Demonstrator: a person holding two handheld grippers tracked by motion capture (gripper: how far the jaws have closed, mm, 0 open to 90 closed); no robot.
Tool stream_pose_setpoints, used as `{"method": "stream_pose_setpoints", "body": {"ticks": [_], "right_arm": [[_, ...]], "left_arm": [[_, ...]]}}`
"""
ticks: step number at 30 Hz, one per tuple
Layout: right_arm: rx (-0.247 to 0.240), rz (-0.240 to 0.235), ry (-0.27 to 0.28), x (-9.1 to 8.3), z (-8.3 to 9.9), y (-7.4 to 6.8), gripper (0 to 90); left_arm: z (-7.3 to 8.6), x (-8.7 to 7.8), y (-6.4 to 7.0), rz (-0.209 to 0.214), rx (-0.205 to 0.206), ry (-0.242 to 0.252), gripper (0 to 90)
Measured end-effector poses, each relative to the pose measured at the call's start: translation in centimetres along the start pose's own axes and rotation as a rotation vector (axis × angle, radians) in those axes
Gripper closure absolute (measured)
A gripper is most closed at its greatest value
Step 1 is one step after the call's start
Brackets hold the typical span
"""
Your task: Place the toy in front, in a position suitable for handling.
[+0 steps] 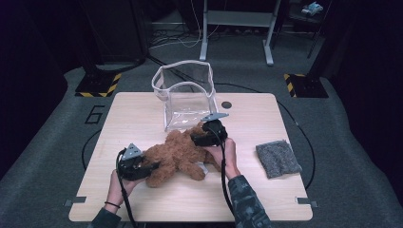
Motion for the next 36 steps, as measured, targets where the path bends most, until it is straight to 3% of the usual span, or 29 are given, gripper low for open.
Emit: {"method": "stream_pose_setpoints", "body": {"ticks": [3,4,6,10,11,19,26,36], "right_arm": [[0.007,-0.004,-0.007,0.4,-0.2,0.0,39.0],[0.008,-0.007,-0.011,0.7,-0.3,-0.1,49.9],[-0.005,-0.008,-0.016,0.9,-0.3,-0.1,54.0],[0.011,0.0,-0.014,1.1,0.1,0.1,78.8],[0.016,0.004,-0.009,1.0,0.3,0.2,81.3],[0.024,0.031,0.041,0.4,0.7,-0.1,85.3],[0.019,0.047,0.137,-2.0,0.6,-0.7,85.6],[0.013,0.085,0.188,-5.9,0.7,-0.8,85.6]], "left_arm": [[0.0,0.0,0.1,0.0,0.003,0.0,54.3],[0.1,0.0,0.0,0.002,0.002,0.001,54.6],[0.1,0.0,0.0,0.002,0.003,0.001,54.8],[0.3,-0.1,0.0,0.004,0.008,0.015,56.9],[0.4,-0.1,0.1,0.001,0.014,0.024,57.8],[0.4,-0.6,0.4,0.004,0.013,0.074,63.0],[0.2,-1.0,0.6,0.026,0.006,0.11,64.6],[-1.6,-0.9,1.5,0.075,0.036,0.131,64.8]]}}
Point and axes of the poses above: each handheld gripper's, and its own axes: x roughly forward along the jaws, z roughly out of its underside, y roughly to its right, the point moved 3 cm from there along x, roughly forward along the jaws
